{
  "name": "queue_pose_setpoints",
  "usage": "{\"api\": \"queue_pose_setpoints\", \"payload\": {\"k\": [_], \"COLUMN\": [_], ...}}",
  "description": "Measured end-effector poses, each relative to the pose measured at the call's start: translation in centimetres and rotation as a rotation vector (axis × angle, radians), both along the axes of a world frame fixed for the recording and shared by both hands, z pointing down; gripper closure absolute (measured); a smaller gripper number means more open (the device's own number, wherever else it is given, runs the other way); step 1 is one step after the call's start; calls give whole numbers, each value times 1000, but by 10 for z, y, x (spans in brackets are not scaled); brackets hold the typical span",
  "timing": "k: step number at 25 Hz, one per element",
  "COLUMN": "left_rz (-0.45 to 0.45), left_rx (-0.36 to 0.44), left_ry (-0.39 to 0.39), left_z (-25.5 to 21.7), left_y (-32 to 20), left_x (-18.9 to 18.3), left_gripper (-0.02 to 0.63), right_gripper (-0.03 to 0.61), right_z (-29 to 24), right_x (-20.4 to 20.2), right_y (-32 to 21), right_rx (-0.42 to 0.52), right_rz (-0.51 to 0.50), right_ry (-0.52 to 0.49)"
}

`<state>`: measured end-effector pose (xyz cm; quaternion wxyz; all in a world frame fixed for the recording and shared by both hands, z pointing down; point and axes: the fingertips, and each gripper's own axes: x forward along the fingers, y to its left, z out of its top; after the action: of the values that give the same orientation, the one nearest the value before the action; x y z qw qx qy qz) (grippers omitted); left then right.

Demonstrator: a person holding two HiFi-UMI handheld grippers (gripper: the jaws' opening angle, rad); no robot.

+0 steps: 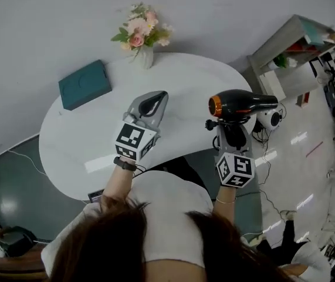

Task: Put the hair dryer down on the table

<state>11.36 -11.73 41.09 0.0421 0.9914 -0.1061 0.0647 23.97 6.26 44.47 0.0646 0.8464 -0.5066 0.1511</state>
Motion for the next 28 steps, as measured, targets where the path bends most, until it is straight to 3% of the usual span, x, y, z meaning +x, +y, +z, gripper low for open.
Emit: {"api": "queue_pose_setpoints", "payload": {"k": [8, 16, 23, 28], "left_rz": [-324, -563, -621, -601], "left_rx": [22, 31, 25, 26], "left_ry": [-7, -20, -16, -7], "left_z": [-6, -8, -8, -9], "left_y": [-61, -84, -80, -78], "left_x": [-36, -81, -103, -111], "left_gripper": [555, 555, 555, 555], "right_gripper": [365, 365, 365, 365], "right_z": [-7, -4, -5, -14], "right_x": [18, -5, -24, -36], "right_y": [-118, -176, -184, -182], "right_rx": [36, 44, 32, 38], "right_rz": [-331, -559, -630, -643], "right_ry": [1, -7, -7, 24]}}
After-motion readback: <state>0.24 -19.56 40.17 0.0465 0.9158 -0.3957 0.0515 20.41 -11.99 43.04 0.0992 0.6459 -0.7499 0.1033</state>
